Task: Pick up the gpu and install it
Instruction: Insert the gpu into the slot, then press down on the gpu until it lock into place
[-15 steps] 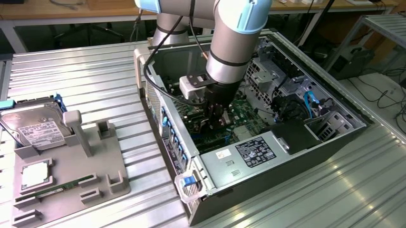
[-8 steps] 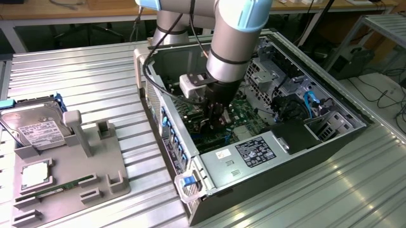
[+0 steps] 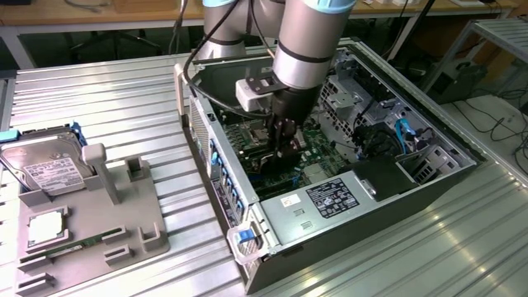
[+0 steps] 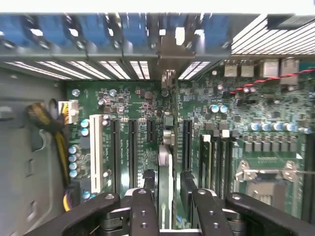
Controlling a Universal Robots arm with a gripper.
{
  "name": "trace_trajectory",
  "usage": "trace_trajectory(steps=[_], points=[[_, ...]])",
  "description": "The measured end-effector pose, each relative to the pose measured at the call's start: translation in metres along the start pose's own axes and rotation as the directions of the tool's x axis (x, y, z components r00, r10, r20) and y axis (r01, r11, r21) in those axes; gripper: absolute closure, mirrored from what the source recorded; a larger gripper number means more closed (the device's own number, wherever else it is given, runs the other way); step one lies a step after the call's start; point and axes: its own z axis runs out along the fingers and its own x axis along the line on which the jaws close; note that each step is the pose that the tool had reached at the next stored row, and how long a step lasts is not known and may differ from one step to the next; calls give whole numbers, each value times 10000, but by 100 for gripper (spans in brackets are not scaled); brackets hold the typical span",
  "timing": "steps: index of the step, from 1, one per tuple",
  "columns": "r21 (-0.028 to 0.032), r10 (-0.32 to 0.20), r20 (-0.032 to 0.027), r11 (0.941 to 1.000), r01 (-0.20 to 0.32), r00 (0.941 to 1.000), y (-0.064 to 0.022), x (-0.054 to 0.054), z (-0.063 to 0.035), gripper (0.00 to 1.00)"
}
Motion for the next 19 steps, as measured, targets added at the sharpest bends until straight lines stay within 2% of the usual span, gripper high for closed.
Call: trace_trajectory(steps=[3,6,8,9,11,19], points=[[31,0,-2,10000,0,10000,1,0,-135,65],[46,1,0,10000,-1,10000,2,-1,-138,67],[46,1,0,10000,-1,10000,2,-1,-138,80],[46,1,0,10000,-1,10000,2,0,-138,80],[46,0,-1,10000,0,10000,2,0,-138,89],[46,0,-2,10000,0,10000,2,0,-138,89]])
